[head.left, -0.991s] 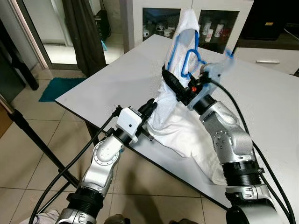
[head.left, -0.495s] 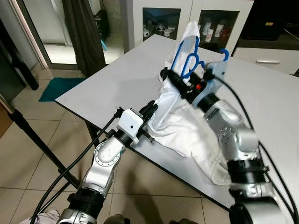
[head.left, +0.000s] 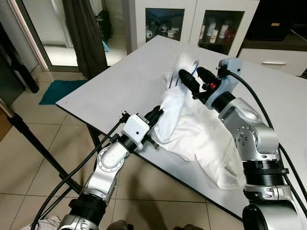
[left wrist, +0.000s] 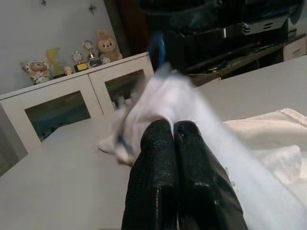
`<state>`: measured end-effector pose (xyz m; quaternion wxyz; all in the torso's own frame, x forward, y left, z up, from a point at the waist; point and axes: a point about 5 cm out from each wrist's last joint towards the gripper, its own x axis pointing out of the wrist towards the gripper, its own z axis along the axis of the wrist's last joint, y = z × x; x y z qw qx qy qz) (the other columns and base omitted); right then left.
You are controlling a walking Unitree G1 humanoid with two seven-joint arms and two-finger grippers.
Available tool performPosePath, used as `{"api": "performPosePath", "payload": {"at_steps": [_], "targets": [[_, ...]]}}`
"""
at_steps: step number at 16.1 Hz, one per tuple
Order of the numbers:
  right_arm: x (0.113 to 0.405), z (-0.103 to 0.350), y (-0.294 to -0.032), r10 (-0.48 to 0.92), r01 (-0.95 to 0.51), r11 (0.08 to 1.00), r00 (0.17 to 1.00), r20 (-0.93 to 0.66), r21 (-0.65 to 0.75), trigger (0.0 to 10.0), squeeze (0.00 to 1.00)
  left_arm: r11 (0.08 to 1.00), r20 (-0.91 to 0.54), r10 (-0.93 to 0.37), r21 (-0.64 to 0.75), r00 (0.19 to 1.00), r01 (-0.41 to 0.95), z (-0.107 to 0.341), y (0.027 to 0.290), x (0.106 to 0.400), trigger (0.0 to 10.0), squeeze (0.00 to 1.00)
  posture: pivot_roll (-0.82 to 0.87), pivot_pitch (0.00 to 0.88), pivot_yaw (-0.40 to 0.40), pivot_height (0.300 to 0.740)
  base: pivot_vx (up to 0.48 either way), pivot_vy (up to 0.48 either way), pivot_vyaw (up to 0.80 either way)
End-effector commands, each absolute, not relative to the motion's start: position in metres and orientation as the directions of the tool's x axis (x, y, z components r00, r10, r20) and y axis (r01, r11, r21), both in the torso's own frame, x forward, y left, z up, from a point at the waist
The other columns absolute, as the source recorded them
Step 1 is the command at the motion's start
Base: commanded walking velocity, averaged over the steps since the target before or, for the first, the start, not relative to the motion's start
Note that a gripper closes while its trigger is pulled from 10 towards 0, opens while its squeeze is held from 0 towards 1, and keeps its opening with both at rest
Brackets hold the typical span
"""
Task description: Hang hanger
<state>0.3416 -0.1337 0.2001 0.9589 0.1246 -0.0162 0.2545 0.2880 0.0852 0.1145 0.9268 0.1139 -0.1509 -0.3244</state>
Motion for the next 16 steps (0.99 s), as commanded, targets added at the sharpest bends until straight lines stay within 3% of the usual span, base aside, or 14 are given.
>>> {"api": "performPosePath", "payload": {"at_steps": [1,5,9,11,13,14,16], "targets": [[0.341,0.202,-0.136,0.479,-0.487,0.843,0.873,0.092,0.229,10.0,0.00,0.759,0.201,-0.639,0.319,0.742,0.567,0.114,0.083,0.288,0.0,0.00,-0.02,0.001,0.008,0.740,0.000,0.000,0.00],[0.341,0.190,-0.132,0.500,-0.493,0.851,0.866,0.009,0.180,10.0,0.00,0.759,0.203,-0.639,0.319,0.742,0.567,0.114,0.082,0.287,0.0,0.00,-0.02,0.003,0.002,0.740,0.000,0.000,0.00],[0.351,0.175,-0.155,0.351,-0.340,0.932,0.933,-0.078,0.128,10.0,0.00,0.757,0.166,-0.637,0.320,0.753,0.569,0.104,0.090,0.279,0.0,0.00,-0.01,0.005,-0.003,0.740,0.000,0.000,0.00],[0.355,0.175,-0.161,0.304,-0.299,0.952,0.949,-0.080,0.069,10.0,0.00,0.784,0.106,-0.591,0.308,0.800,0.538,0.090,0.108,0.274,0.0,0.00,-0.01,0.005,-0.002,0.740,0.000,0.000,0.00],[0.350,0.180,-0.149,0.395,-0.395,0.919,0.918,-0.043,0.016,10.0,0.00,0.835,0.064,-0.509,0.277,0.859,0.475,0.081,0.130,0.275,0.1,0.00,0.00,0.008,-0.010,0.740,0.000,0.000,0.00],[0.349,0.182,-0.145,0.429,-0.428,0.903,0.903,-0.027,0.020,10.0,0.00,0.847,0.053,-0.489,0.267,0.871,0.459,0.081,0.134,0.277,10.0,0.00,0.00,0.007,-0.012,0.740,0.000,0.000,0.00],[0.343,0.186,-0.130,0.510,-0.513,0.855,0.859,0.048,0.077,10.0,0.00,0.888,0.086,-0.443,0.179,0.892,0.424,0.091,0.137,0.286,10.0,0.00,0.01,0.006,-0.015,0.740,0.000,0.000,0.00]]}}
